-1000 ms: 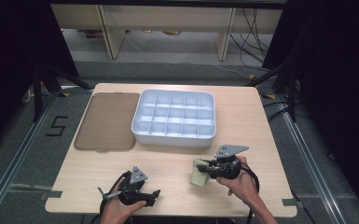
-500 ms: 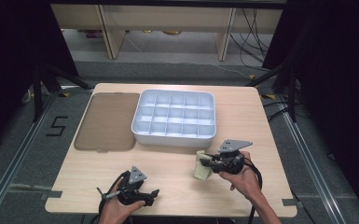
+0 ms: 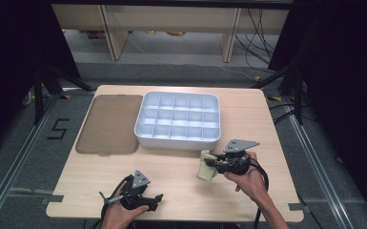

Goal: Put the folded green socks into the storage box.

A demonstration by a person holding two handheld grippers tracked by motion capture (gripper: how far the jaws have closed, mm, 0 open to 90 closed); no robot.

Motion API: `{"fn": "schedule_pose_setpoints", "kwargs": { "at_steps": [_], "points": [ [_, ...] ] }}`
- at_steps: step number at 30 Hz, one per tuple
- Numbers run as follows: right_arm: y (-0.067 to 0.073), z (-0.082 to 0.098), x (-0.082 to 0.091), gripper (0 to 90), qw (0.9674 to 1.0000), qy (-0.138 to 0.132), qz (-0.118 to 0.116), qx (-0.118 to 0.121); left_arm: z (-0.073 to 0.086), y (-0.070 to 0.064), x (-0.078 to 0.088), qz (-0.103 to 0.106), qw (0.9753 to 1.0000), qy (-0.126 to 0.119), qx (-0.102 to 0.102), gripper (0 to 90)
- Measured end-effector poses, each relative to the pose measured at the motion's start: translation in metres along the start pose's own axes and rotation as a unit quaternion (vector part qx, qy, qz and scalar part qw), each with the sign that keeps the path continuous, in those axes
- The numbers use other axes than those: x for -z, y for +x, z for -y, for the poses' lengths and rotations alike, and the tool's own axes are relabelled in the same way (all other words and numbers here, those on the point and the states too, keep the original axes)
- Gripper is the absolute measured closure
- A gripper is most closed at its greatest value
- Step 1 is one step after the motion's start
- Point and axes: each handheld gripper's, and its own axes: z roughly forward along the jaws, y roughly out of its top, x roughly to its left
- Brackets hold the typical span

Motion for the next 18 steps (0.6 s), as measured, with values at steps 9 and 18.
{"fn": "schedule_pose_setpoints", "kwargs": {
  "at_steps": [9,18],
  "points": [
    [-0.006,-0.005,0.005,74.2,0.9999,-0.003,0.006,-0.008,0.000,0.000,0.000,-0.001,1.0000,0.001,-0.004,21.0],
    [-0.014,-0.006,0.007,74.2,0.9999,0.003,0.012,0.000,0.000,0.001,0.000,-0.001,1.0000,-0.001,-0.005,21.0]
  ]
}}
